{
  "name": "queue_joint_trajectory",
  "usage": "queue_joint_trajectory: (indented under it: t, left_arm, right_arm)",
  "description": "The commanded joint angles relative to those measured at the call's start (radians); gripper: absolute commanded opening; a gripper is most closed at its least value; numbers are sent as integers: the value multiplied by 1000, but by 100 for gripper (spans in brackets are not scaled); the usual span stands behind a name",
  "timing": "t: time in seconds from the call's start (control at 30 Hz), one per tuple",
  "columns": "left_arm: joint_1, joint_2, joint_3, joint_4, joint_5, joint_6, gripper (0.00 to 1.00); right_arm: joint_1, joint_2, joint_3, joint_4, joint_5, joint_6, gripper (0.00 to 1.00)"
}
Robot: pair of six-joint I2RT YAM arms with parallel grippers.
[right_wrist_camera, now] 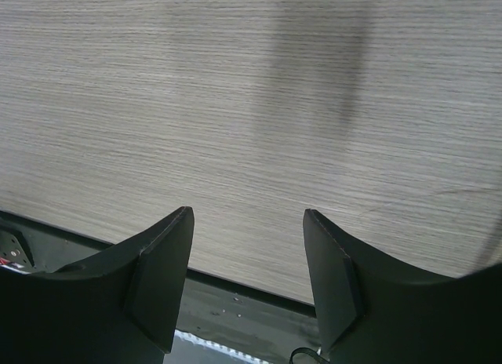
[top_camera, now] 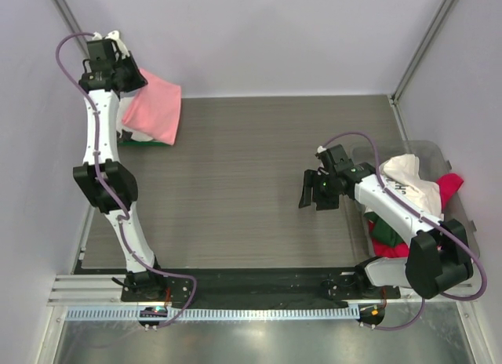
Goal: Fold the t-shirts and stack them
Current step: Neatly place the folded tshirt to the corner
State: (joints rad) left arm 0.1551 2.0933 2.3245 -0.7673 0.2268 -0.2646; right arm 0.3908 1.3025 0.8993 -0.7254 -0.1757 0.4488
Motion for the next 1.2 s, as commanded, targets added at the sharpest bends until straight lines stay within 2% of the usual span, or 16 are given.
queue_joint_trajectory:
  t: [0.0, 0.27, 0.43, 0.6, 0.87, 0.9, 0.93, 0.97, 1.07, 1.1, 1.17]
  left_arm:
    - [12, -76, 44, 62, 23, -4, 0]
    - [34, -29, 52, 68, 57, -5, 1]
    - [54, 31, 111, 74, 107, 7, 1]
    - [95, 151, 222, 91, 219, -15, 3]
    - [175, 310, 309, 204, 273, -68, 8]
    - [181, 332, 302, 238, 246, -76, 21]
    - [184, 339, 294, 256, 115, -53, 40]
    - [182, 346, 300, 257, 35, -51, 54]
    - [181, 366, 314, 267, 14, -65, 86]
    - [178, 366, 315, 266, 9, -68, 99]
    - [172, 356, 296, 261, -68, -71, 100]
  right_arm:
    - [5, -16, -5, 21, -11, -13, 64]
    - [3, 0, -13, 26, -13, -21, 64]
    - [5, 27, -22, 38, -16, -21, 63]
    - [5, 60, -13, 43, -8, -25, 63]
    - [8, 179, 3, 83, -10, -13, 63]
    - [10, 191, 4, 90, -13, -7, 63]
    - [16, 207, 7, 101, -18, -2, 63]
    - [20, 233, 16, 104, -21, 1, 63]
    - [49, 271, 42, 109, -12, 14, 63]
    - [60, 277, 47, 112, -8, 21, 63]
    - [88, 285, 62, 121, -4, 42, 63]
